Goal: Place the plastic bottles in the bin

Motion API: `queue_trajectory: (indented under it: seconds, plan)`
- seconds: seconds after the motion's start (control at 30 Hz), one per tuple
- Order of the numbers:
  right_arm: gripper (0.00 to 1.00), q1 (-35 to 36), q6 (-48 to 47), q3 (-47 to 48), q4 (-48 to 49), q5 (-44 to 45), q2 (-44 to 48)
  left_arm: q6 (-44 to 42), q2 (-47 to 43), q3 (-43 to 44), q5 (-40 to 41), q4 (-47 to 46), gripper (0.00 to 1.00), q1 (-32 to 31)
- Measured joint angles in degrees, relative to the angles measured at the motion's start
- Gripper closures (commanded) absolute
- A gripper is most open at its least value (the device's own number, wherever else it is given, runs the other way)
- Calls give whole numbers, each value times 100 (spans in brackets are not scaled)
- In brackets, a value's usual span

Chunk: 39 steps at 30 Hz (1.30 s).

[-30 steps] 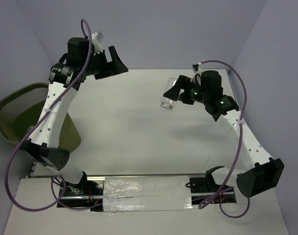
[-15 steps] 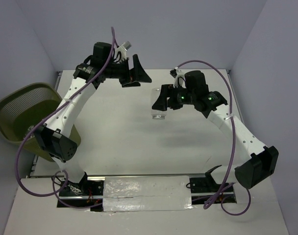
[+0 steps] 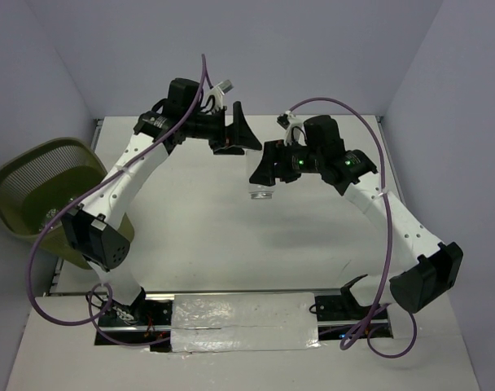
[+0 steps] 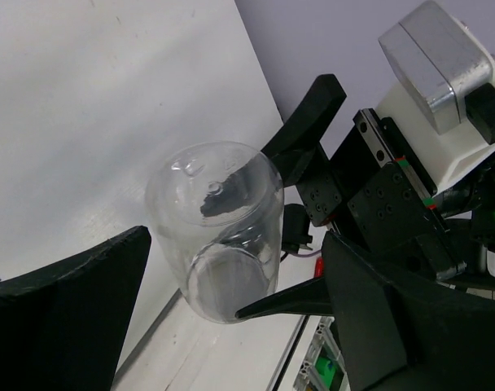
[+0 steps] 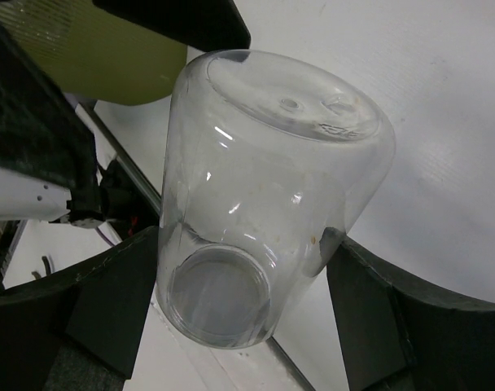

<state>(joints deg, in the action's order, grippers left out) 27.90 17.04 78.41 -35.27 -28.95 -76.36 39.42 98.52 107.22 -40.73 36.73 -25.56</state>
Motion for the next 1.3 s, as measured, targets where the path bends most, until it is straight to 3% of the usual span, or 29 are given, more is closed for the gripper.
queue_trajectory:
  seconds: [0.77, 0.87, 0.97, 1.0, 1.07, 1.1, 1.3]
  plan:
    - [37, 79, -50, 13, -245, 155, -181, -42, 514, -15, 197, 94, 0, -398]
    - [36, 85, -70, 13, -243, 195, -181, -44, 562, -15, 197, 103, 11, -420]
    - [35, 90, -85, 13, -245, 271, -179, -44, 577, -33, 212, 92, 31, -426]
    - [35, 98, -83, 13, -240, 291, -179, -44, 577, -42, 214, 83, 42, -426]
    - [33, 105, -81, 13, -245, 343, -179, -46, 577, -52, 214, 61, 54, -426]
    - [30, 111, -76, 13, -245, 367, -179, -48, 577, -52, 221, 57, 62, -426]
    - [0, 138, -39, 15, -249, 529, -177, -177, 577, -11, 404, 120, 85, -437]
